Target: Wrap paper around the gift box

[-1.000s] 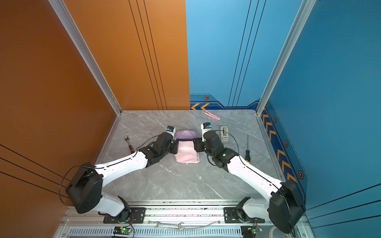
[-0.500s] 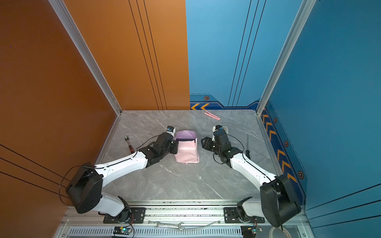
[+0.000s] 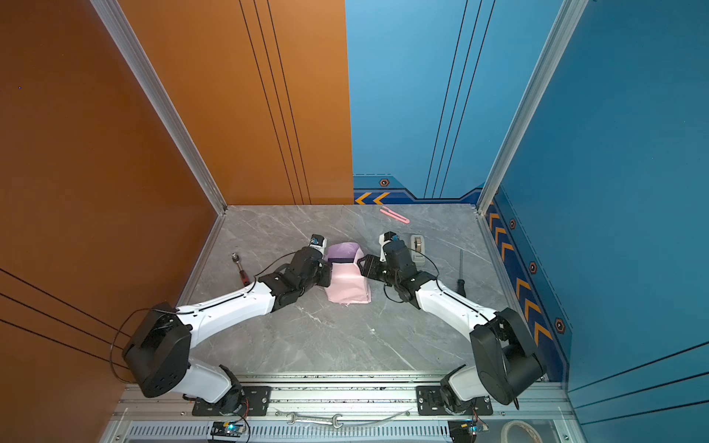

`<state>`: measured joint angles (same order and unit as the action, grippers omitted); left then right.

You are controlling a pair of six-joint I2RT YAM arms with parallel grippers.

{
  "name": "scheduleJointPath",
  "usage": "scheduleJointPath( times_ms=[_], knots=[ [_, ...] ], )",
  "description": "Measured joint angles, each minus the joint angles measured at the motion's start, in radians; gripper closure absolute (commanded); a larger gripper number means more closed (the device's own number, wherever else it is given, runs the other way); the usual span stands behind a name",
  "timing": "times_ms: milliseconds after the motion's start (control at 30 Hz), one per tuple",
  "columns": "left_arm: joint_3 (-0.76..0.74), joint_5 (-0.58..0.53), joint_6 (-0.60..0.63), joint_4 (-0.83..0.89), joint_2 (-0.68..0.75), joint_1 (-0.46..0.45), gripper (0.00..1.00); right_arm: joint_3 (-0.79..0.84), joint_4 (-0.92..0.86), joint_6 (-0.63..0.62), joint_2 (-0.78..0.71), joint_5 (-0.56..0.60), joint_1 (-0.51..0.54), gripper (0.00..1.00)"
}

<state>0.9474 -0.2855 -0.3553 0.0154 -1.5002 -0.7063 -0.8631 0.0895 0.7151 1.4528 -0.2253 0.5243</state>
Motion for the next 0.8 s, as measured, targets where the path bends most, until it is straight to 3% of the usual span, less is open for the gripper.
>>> scheduleJointPath(
  times_ms=[133, 200, 367, 400, 467, 800],
  knots=[
    [0.0, 0.0, 0.0, 0.0, 0.0, 0.0, 0.99, 0.0, -0.011, -0.001, 0.039, 0.002, 0.006, 0.42],
    [0.0, 0.001, -0.001, -0.001, 0.0, 0.0, 0.93, -0.002, -0.014, -0.003, 0.053, 0.003, 0.006, 0.42],
    [0.0, 0.024, -0.017, -0.003, 0.002, 0.01, 0.58, -0.008, -0.025, -0.017, 0.053, 0.034, 0.016, 0.42],
    [0.0, 0.036, -0.019, -0.003, 0.005, 0.017, 0.46, -0.008, -0.025, -0.02, 0.053, 0.04, 0.016, 0.42],
    [-0.001, 0.065, -0.033, 0.0, 0.023, 0.032, 0.35, -0.008, -0.025, -0.024, 0.053, 0.047, 0.018, 0.42],
    [-0.18, 0.201, -0.166, -0.103, 0.323, 0.214, 0.31, -0.01, -0.026, -0.035, 0.052, 0.054, 0.021, 0.42]
  ],
)
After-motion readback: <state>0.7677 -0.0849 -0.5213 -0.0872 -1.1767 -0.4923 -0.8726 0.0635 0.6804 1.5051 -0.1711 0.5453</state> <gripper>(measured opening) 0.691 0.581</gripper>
